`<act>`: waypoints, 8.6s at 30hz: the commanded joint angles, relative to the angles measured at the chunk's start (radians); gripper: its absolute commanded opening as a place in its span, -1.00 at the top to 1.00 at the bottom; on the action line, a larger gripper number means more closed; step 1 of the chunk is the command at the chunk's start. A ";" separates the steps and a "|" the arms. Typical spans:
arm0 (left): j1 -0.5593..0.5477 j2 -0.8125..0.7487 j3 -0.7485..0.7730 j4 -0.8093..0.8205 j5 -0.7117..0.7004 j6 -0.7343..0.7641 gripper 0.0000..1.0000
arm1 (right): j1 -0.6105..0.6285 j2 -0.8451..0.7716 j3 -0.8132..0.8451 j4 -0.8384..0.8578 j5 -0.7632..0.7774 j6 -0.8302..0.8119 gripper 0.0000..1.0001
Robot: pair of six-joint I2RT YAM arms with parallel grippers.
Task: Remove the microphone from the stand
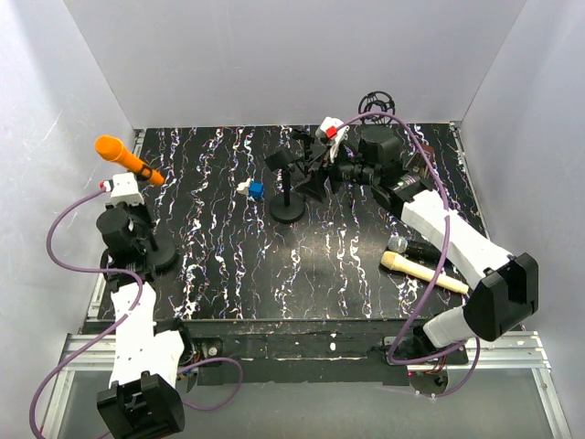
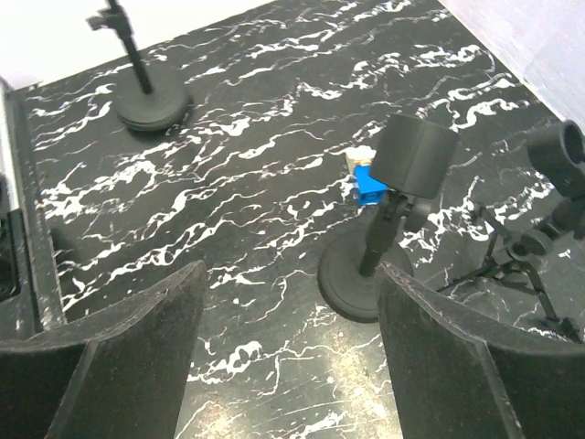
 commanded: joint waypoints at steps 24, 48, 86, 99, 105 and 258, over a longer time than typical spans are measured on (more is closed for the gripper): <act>-0.484 0.254 0.154 0.155 0.901 -0.049 1.00 | 0.118 0.136 0.419 -0.122 -0.276 -0.003 -0.61; -0.564 0.249 0.036 0.182 0.731 0.072 1.00 | 0.134 0.235 0.548 -0.147 -0.201 0.058 0.97; -0.563 0.226 0.162 -0.193 0.607 0.110 -0.18 | -0.451 -0.126 -0.056 -0.834 0.318 -1.149 0.97; -0.563 0.199 0.266 -0.381 0.631 0.195 -0.51 | -0.492 0.142 -0.120 -0.691 0.464 -1.221 0.97; -0.563 0.208 0.358 -0.464 0.657 0.173 -0.64 | -0.494 0.199 -0.127 -0.708 0.477 -1.190 0.23; -0.364 0.344 0.383 -0.548 0.767 0.603 -0.10 | 0.161 0.050 0.221 -0.351 -0.292 -0.344 0.43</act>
